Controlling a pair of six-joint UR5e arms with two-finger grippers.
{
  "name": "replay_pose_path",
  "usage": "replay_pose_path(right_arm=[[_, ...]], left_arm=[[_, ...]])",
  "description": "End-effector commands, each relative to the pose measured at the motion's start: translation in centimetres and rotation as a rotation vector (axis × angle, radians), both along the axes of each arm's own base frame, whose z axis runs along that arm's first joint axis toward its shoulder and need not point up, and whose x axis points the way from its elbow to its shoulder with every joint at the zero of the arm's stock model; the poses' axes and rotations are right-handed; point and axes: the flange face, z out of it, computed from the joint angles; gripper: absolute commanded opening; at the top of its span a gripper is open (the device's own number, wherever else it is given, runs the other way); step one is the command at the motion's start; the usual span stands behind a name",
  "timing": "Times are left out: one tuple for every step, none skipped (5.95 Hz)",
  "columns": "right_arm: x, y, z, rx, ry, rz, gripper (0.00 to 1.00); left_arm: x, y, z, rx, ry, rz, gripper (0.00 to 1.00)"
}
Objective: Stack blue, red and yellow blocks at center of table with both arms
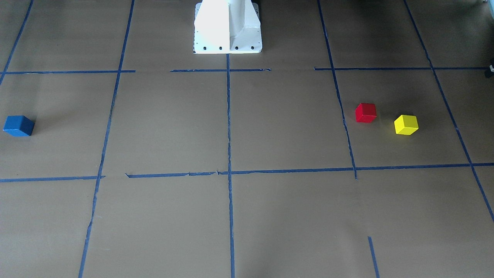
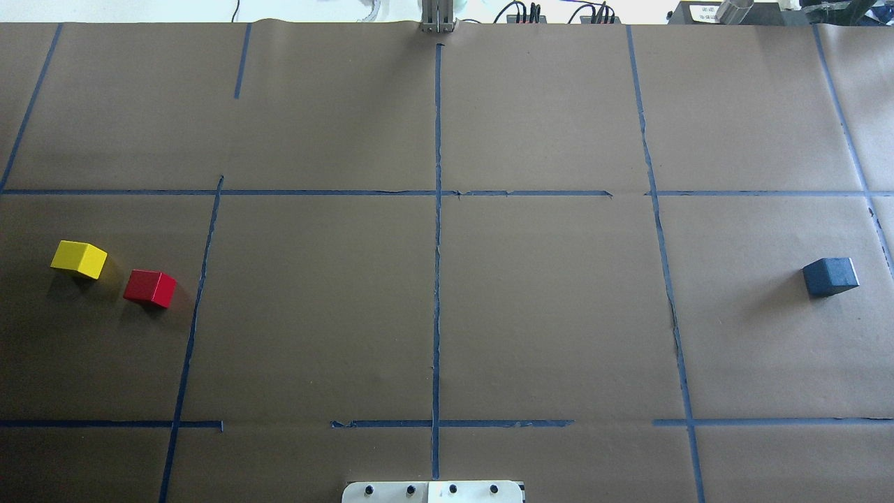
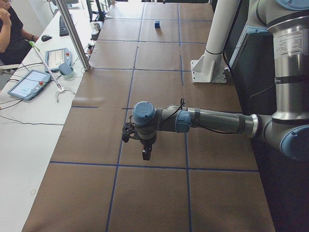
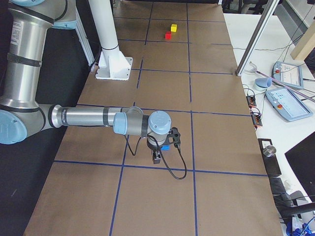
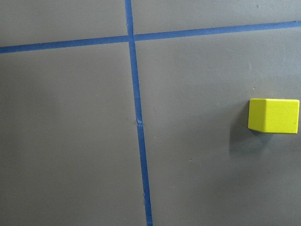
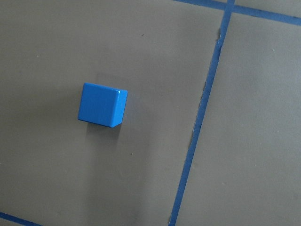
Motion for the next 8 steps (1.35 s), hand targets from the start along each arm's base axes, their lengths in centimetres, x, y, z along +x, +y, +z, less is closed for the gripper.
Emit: replay_pose_path(right_arm=[[0.1, 0.0, 0.1, 0.003, 0.006, 0.002, 1.0], [0.2, -0.1, -0.1, 0.009, 0.007, 0.001, 1.0], [0.2, -0.1, -0.1, 0.01, 0.007, 0.001, 1.0], [0.1, -0.1, -0.1, 0.009, 0.005, 0.001, 1.0], [0.1, -0.1, -0.1, 0.008, 0.005, 0.002, 1.0], [0.1, 0.0, -0.1, 0.012, 0.004, -0.002, 1.0], [0.1, -0.2, -0.2, 0.024, 0.0, -0.004, 1.0], [-0.1, -0.6, 0.4, 0.092, -0.006, -0.004, 1.0]], left_arm=[[0.0, -0.2, -0.2, 0.029, 0.002, 0.012, 1.0], [0.0, -0.1, 0.4, 0.021, -0.001, 0.014, 1.0], [0.0, 0.1, 0.5, 0.02, -0.001, 0.016, 1.0], [0.0, 0.3, 0.8, 0.016, -0.003, 0.017, 1.0], [0.0, 0.3, 0.9, 0.014, -0.003, 0.017, 1.0], [0.0, 0.3, 0.5, 0.022, -0.003, 0.016, 1.0], [0.0, 0.2, 0.0, 0.027, -0.001, 0.011, 1.0], [0.0, -0.1, -1.0, 0.047, -0.001, 0.009, 1.0]])
